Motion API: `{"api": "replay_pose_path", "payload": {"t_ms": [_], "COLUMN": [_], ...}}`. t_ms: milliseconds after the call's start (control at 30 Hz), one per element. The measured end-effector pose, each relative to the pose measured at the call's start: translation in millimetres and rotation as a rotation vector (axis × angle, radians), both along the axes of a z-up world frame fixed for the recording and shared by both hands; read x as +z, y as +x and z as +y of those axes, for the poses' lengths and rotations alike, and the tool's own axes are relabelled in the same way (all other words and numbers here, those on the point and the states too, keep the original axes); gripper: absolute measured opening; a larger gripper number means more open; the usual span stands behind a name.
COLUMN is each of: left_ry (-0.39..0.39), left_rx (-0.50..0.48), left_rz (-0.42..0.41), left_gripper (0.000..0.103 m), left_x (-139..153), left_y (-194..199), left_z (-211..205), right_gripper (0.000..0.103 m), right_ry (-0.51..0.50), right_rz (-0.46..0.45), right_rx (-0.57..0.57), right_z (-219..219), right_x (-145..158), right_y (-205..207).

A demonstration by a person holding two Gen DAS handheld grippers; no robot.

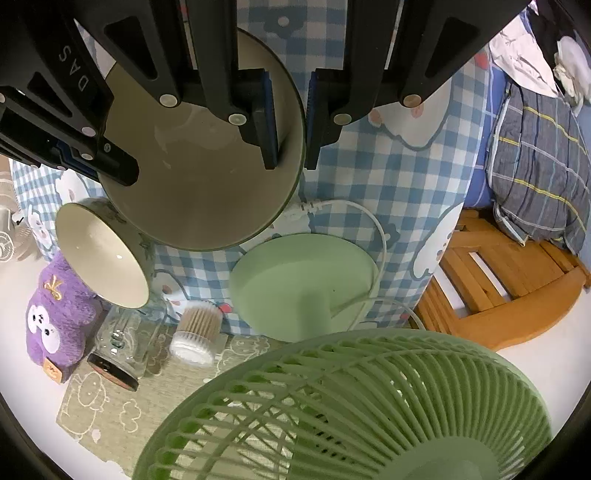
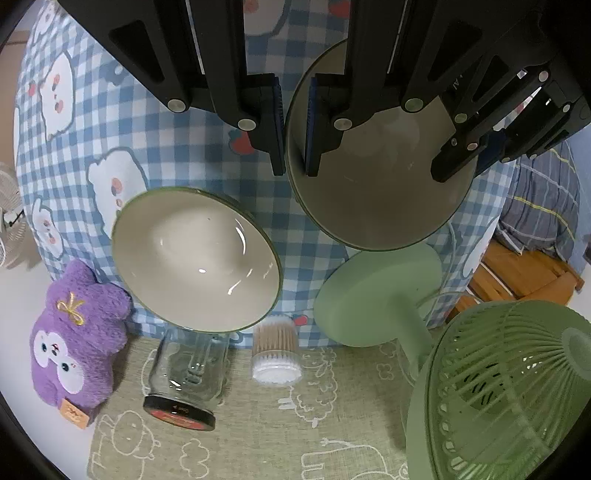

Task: Organize plates and bowls
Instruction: 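Lift the bowl away from the fan with both grippers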

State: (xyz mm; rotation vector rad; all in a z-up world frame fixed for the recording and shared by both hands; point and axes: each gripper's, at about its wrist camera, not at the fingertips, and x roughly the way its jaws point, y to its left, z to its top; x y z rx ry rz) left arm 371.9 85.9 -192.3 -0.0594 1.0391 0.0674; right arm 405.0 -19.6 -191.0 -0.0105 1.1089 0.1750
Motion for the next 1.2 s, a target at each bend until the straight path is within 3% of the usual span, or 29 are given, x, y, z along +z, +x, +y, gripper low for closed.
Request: {"api": "replay_pose_path", "payload": {"t_ms": [533,1200], "left_ry": [-0.029,-0.009], "left_rx": [-0.025,-0.137], "left_rz": [-0.017,-0.088], "left_gripper": [0.011,0.011], "left_x": [40,103], "left_y": [-47,-129], "left_z": [-7,-22], "right_gripper": [0.013,0.013], "right_ry": [-0.02,-0.011], "right_rz": [-0.016,-0.076], "right_rx": [-0.03,-0.129], "right_z": [-7,-29], "right_x": [45,110], "right_y": [-50,-156]}}
